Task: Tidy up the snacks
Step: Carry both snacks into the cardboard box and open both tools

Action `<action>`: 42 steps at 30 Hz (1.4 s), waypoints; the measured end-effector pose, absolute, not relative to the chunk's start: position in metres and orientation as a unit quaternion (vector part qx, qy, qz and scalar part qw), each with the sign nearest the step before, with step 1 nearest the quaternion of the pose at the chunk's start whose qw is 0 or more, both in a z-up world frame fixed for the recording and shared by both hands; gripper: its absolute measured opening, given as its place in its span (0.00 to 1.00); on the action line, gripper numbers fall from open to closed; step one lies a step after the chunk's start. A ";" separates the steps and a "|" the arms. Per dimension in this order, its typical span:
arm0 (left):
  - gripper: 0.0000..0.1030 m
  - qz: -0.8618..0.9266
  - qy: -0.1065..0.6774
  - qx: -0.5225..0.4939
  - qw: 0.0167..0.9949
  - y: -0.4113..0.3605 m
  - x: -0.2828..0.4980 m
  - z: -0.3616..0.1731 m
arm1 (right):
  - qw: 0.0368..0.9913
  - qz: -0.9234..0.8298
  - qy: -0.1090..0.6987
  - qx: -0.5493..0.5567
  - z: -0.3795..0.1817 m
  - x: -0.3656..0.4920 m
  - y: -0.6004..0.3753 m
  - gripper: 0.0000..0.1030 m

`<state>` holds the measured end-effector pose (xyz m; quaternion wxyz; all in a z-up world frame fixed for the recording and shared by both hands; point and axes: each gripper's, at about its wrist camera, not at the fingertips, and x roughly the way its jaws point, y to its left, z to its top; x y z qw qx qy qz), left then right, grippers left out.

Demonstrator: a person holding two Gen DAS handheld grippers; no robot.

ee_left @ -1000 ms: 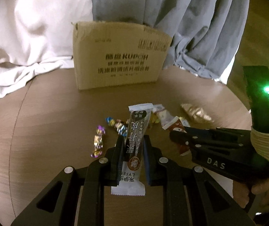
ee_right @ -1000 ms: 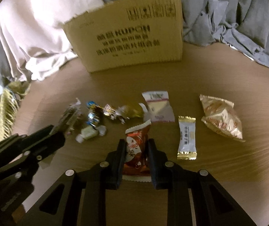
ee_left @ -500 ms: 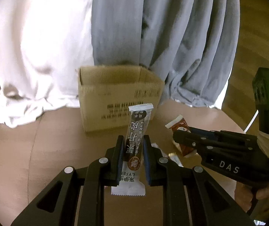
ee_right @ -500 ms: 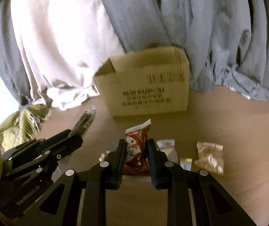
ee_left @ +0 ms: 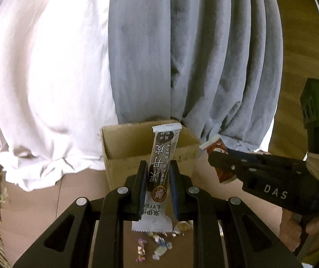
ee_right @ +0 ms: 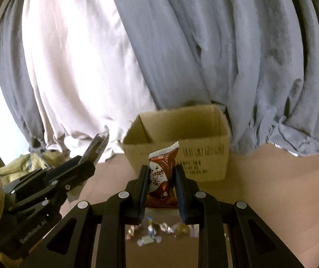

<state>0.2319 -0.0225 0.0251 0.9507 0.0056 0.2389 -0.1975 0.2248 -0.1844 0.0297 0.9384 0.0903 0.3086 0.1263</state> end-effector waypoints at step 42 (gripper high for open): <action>0.43 -0.167 0.297 0.037 0.939 -0.036 0.403 0.026 | 0.927 0.098 0.355 0.067 0.021 0.412 -0.184 0.49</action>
